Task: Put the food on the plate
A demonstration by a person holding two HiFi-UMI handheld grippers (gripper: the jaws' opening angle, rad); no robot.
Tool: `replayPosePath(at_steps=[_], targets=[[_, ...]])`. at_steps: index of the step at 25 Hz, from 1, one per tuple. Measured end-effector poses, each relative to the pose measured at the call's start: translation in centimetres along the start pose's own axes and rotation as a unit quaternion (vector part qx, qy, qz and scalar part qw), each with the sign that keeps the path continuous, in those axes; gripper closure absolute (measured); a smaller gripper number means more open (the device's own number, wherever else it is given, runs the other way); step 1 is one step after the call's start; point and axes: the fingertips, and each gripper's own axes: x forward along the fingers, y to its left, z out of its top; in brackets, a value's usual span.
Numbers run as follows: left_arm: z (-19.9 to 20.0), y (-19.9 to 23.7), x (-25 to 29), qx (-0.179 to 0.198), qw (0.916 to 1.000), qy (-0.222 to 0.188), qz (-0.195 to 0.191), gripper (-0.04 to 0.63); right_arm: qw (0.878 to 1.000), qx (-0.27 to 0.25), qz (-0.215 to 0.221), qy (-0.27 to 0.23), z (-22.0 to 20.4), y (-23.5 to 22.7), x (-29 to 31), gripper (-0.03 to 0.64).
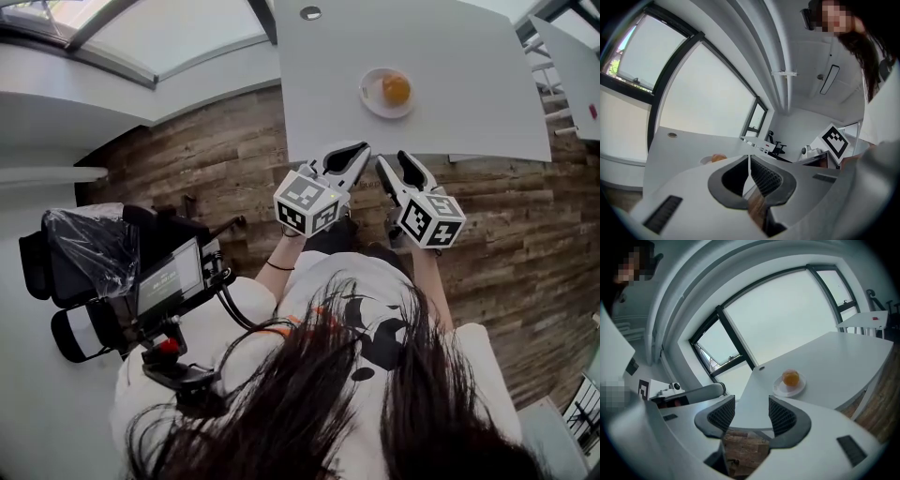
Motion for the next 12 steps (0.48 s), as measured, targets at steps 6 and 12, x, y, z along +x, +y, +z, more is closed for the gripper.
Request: replayPosePath(at_steps=[6,12], targets=[[-0.7,-0.5,-0.7,-0.012,0.9999,0.003,-0.002,0.589,1.0,0.016,-0.001,0.002,-1.2,0.6,-0.9,0.383],[-1.3,-0.8,-1.1,-0.021,0.9997,0.008,0.006,0.589,1.0,0.025,0.002,0.004,-1.5,1.1,-1.5,0.383]])
